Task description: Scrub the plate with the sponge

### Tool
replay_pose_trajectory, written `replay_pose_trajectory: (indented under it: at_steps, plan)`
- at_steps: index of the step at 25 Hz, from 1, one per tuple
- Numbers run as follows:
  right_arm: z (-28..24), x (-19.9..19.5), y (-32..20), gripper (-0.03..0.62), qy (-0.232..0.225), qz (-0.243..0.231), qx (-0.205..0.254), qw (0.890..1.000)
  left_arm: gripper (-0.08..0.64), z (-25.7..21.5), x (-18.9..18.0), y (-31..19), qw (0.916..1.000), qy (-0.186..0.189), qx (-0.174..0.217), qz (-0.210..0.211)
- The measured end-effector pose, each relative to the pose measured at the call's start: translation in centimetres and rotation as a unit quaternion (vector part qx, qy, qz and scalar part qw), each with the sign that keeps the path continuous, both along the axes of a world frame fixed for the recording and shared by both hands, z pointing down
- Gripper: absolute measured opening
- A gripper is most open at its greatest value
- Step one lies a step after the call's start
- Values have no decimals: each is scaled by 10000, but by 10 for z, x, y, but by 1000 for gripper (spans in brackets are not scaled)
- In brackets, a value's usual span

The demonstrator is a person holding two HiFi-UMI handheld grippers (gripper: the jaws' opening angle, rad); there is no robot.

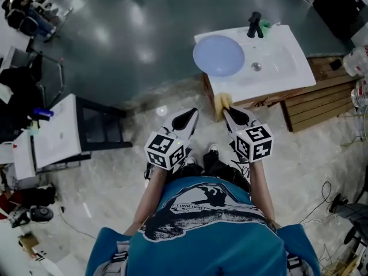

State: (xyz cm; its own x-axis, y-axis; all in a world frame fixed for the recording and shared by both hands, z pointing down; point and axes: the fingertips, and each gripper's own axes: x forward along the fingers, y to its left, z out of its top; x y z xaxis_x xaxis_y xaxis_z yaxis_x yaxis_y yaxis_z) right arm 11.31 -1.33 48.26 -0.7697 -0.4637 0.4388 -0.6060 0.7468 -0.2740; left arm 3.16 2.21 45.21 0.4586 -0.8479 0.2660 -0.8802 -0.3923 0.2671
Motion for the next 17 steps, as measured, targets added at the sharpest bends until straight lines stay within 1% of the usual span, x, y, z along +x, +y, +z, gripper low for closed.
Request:
replay_pose_trajectory:
  at_steps: [7,17]
  plan:
    - [1,-22,22,31,109,69,-49,9999,3,2,-14,21,9997,-86,-43,221]
    - [2,-38,46,31,225,185,-94,9995,3,-3,-30,37,9992,1,-2,408]
